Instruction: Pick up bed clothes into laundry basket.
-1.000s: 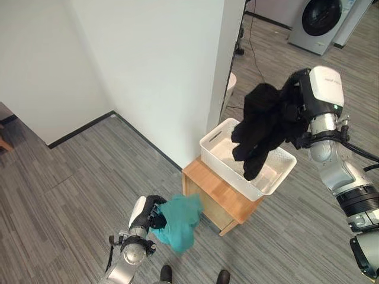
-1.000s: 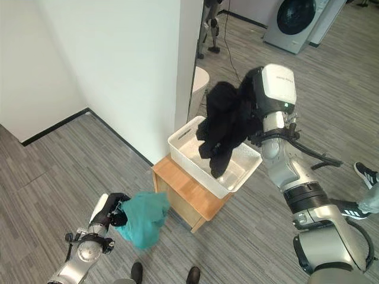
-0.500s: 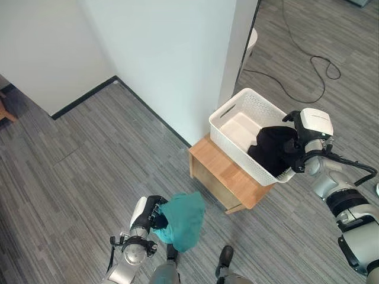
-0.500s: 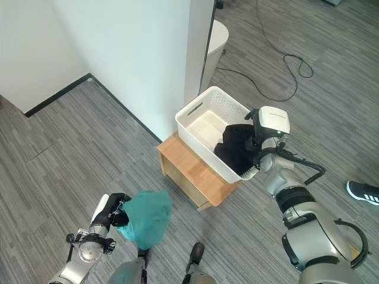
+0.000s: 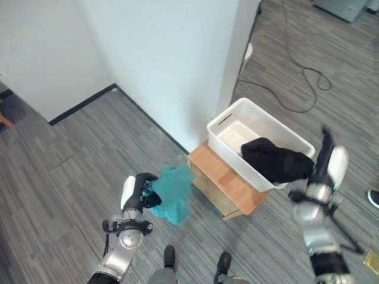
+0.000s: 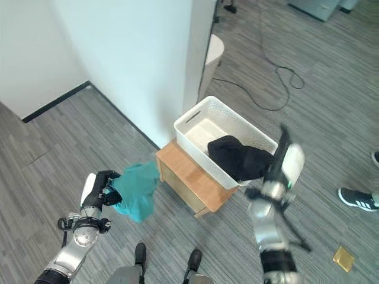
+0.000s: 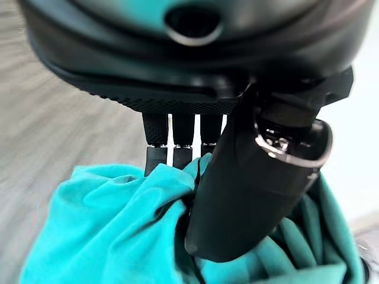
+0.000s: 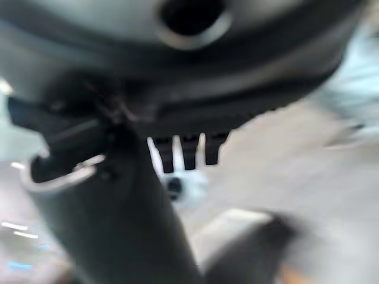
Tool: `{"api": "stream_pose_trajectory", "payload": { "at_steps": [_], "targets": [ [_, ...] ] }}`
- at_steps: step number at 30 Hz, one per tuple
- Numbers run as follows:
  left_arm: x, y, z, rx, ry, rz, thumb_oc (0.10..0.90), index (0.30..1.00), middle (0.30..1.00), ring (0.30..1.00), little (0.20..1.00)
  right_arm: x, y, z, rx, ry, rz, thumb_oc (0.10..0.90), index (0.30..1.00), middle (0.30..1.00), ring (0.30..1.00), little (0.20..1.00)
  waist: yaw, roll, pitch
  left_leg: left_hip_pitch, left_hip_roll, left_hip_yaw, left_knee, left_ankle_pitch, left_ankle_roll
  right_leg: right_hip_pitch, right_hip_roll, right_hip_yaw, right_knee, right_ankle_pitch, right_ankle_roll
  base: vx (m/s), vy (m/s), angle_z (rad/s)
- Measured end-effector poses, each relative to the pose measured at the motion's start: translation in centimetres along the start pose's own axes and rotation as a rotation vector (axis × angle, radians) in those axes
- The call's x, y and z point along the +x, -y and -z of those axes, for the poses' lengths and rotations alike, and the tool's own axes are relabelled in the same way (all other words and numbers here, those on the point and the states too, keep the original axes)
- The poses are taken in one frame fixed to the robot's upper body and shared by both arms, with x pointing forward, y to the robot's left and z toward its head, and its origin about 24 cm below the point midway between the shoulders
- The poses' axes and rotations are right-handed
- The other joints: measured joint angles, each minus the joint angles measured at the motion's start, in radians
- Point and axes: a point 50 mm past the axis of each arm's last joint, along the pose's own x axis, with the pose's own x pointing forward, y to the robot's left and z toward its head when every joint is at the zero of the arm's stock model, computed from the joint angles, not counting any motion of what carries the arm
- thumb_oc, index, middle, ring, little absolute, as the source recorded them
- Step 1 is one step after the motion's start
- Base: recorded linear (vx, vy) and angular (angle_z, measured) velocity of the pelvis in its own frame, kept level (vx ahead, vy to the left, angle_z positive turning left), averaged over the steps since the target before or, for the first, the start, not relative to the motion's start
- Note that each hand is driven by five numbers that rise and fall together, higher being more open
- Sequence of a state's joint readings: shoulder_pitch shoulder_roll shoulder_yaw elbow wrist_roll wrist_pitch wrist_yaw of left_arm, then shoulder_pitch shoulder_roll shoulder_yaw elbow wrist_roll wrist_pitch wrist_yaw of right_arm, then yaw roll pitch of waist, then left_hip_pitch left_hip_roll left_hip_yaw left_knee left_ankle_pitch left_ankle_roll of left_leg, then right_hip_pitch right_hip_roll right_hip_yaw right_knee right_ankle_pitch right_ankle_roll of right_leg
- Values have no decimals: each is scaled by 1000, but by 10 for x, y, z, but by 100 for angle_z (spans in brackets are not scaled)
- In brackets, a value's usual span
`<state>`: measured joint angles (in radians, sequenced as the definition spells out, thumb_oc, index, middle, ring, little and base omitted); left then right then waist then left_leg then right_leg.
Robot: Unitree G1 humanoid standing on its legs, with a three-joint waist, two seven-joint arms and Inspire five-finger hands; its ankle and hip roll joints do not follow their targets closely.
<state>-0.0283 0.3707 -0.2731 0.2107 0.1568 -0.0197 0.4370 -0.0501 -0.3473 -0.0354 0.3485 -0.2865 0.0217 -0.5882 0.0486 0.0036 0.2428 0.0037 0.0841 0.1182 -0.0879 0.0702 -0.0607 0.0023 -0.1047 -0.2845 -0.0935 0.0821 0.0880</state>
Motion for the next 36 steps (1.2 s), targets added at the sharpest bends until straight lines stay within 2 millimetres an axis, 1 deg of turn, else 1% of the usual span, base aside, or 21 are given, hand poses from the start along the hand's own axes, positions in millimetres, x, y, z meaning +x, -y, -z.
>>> {"api": "stream_pose_trajectory", "payload": {
  "at_steps": [1,2,4,5,8,9,11,12,13,14,15,16,18,20,21,23,25,29,32,34,36],
  "targets": [
    [3,-4,-8,13,30,-12,400,300,300,300,300,-20,-15,29,-74,-90,-91,800,900,900,900,900,-26,0,-1,10,-2,16,0,-2,1,2,-3,20,-5,2,1,60,39,-31],
    [5,-6,-15,28,69,-12,400,300,300,300,300,-33,-24,46,-124,-155,-167,800,900,900,900,900,-35,3,-3,15,-4,26,0,-3,3,3,-4,24,-4,2,1,23,30,-39],
    [11,-11,-35,40,164,-26,400,300,300,300,300,-63,-31,81,-218,-280,-292,800,900,900,900,900,-61,14,-9,20,-4,43,0,-8,7,-5,-6,49,-6,3,4,-4,28,-28],
    [15,-16,-49,44,220,-38,400,300,300,300,300,-77,-35,97,-269,-332,-365,800,900,900,900,900,-73,15,-10,22,-4,47,0,-8,7,-3,-5,50,-5,6,3,7,17,-18],
    [24,-26,-95,13,421,-77,400,300,300,300,300,-114,-35,130,-368,-455,-529,800,900,900,900,900,-97,31,-19,28,-3,58,-1,-8,7,-7,-4,66,-6,9,4,17,7,-12],
    [26,-27,-107,5,463,-83,400,300,300,300,300,-120,-35,136,-387,-470,-553,800,900,900,900,900,-100,35,-22,28,-3,61,0,-8,7,-6,-4,68,-6,11,2,6,4,-4],
    [36,-36,-148,-13,620,-120,400,300,300,300,300,-139,-38,149,-424,-536,-660,800,900,900,900,900,-116,51,-33,29,-4,62,0,-7,7,-6,-4,68,-6,14,-2,0,0,0],
    [38,-38,-155,-16,643,-127,400,300,300,300,300,-139,-40,149,-425,-534,-675,800,900,900,900,900,-115,56,-36,28,-4,62,0,-7,7,-5,-4,67,-6,14,-2,0,0,0],
    [42,-43,-176,-20,712,-148,400,300,300,300,300,-150,-41,155,-452,-552,-743,800,900,900,900,900,-128,67,-44,31,-4,63,0,-7,7,-4,-5,68,-5,15,0,30,15,-5],
    [43,-44,-184,-22,742,-153,400,300,300,300,300,-151,-41,155,-451,-557,-757,800,900,900,900,900,-130,73,-48,33,-5,64,0,-7,7,-5,-5,69,-5,16,0,36,14,-4],
    [44,-44,-196,-18,785,-158,400,300,300,300,300,-159,-39,160,-464,-579,-787,800,900,900,900,900,-152,81,-53,35,-5,66,0,-7,7,-1,-5,71,-6,16,0,38,19,-2],
    [45,-42,-205,-8,818,-154,400,300,300,300,300,-161,-39,162,-459,-593,-796,800,900,900,900,900,-156,85,-58,39,-5,68,0,-7,7,1,-4,72,-5,16,0,0,0,0],
    [55,-31,-221,52,857,-124,400,300,300,300,300,-161,-36,166,-425,-652,-778,800,900,900,900,900,-170,94,-70,42,-5,82,0,-11,8,-1,-4,84,-5,16,0,22,18,-17],
    [68,-23,-222,130,835,-100,400,300,300,300,300,-153,-35,165,-401,-661,-745,800,900,900,900,900,-179,99,-84,42,-5,105,-1,-16,9,-17,-4,106,-5,17,2,13,24,-35],
    [71,-20,-222,146,824,-91,400,300,300,300,300,-151,-35,164,-403,-655,-741,800,900,900,900,900,-202,97,-86,42,-6,116,-1,-17,9,-21,-4,114,-5,18,4,0,28,-39],
    [86,-14,-214,240,763,-75,400,300,300,300,300,-142,-36,160,-401,-631,-728,800,900,900,900,900,-231,98,-91,34,-6,145,-1,-19,9,-45,-3,143,-5,24,10,-14,23,-37],
    [92,-12,-208,292,728,-80,400,300,300,300,300,-138,-38,158,-399,-621,-724,800,900,900,900,900,-255,98,-92,21,-7,160,-1,-20,10,-69,-3,158,-5,31,10,-41,30,-28],
    [109,-6,-192,445,639,-67,400,300,300,300,300,-135,-40,155,-406,-609,-722,800,900,900,900,900,-281,95,-90,-18,-10,204,0,-19,11,-131,0,199,1,58,5,-73,37,-31],
    [125,-16,-174,516,518,-96,400,300,300,300,300,-130,-47,146,-398,-551,-723,800,900,900,900,900,-294,84,-79,-38,-10,230,-1,-20,12,-166,0,215,0,62,8,-22,29,-23],
    [132,-24,-170,550,472,-121,400,300,300,300,300,-129,-50,142,-385,-531,-727,800,900,900,900,900,-305,81,-77,-63,-10,229,-1,-19,12,-189,0,214,-1,61,10,11,6,-2],
    [136,-39,-170,572,457,-177,400,300,300,300,300,-124,-54,136,-372,-493,-720,800,900,900,900,900,-311,76,-44,-65,-11,231,0,-18,11,-193,1,213,2,71,3,38,-26,-1]
  ]
}}
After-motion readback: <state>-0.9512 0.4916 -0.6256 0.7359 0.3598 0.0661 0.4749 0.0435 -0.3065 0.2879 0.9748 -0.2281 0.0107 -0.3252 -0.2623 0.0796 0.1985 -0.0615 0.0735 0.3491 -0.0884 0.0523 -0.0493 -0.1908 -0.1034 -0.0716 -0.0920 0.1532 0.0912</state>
